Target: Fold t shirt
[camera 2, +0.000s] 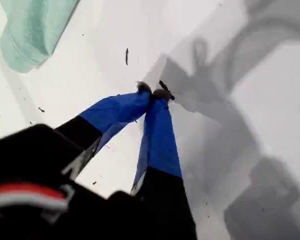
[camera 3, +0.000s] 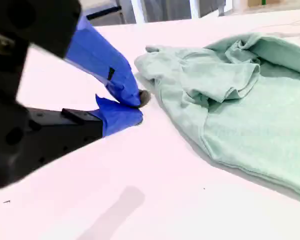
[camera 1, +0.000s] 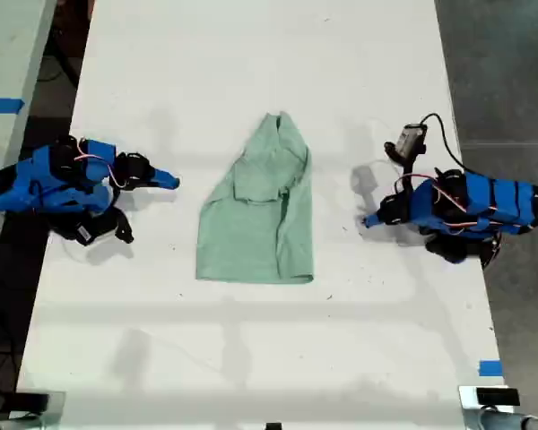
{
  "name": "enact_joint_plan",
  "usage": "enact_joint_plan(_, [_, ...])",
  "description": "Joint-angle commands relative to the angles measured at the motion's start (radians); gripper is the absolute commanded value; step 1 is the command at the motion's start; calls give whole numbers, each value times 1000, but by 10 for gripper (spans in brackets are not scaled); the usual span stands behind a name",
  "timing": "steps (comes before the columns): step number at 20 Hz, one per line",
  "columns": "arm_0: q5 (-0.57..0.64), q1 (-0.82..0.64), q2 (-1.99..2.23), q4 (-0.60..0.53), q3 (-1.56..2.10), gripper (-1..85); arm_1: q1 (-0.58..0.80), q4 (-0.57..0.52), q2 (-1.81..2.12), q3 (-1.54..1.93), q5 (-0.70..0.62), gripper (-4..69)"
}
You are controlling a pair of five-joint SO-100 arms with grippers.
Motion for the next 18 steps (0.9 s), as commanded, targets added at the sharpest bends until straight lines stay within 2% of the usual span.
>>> enact_joint_plan(1, [34, -23, 6, -21, -15, -2, 9, -5, 9, 20, 2, 10])
enact_joint_plan(9, [29, -2, 6, -17, -20, -2, 11, -5, 9, 20, 5, 10])
enact_joint_plan(13, [-60, 28, -21, 14, -77, -2, 18, -5, 9, 20, -2, 10])
enact_joint_plan(18, [-279, 219, -411, 67, -422, -2, 17, -5, 9, 20, -3, 10])
